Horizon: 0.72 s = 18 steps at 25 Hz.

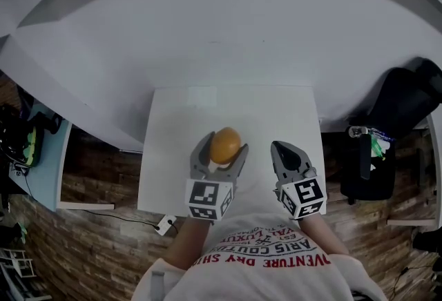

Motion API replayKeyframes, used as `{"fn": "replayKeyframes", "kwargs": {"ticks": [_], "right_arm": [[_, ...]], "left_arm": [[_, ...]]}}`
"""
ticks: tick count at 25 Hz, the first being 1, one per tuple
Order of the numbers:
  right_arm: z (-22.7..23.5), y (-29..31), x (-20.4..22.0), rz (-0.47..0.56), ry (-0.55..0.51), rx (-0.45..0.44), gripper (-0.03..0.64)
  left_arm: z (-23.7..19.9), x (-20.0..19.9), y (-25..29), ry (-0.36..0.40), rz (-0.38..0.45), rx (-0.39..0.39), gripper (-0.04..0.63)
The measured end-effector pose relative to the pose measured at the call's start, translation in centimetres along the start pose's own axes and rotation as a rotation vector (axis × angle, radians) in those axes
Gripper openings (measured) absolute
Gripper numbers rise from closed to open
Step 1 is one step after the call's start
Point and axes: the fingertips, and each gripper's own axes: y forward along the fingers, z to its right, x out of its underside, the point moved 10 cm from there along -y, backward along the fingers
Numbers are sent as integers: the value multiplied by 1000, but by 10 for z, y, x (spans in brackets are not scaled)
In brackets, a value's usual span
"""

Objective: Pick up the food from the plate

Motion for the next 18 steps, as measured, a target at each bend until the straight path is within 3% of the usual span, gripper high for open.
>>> {"fn": "replayKeyframes", "kwargs": {"ticks": [7,18], "right_arm": [[-3,-6,0,2,-6,-44,4],[-5,-9,5,1,-3,-21,5]], "left_arm": [[7,1,0,-3,-6,12,360],[8,6,-5,-1,-25,-5,360]]}}
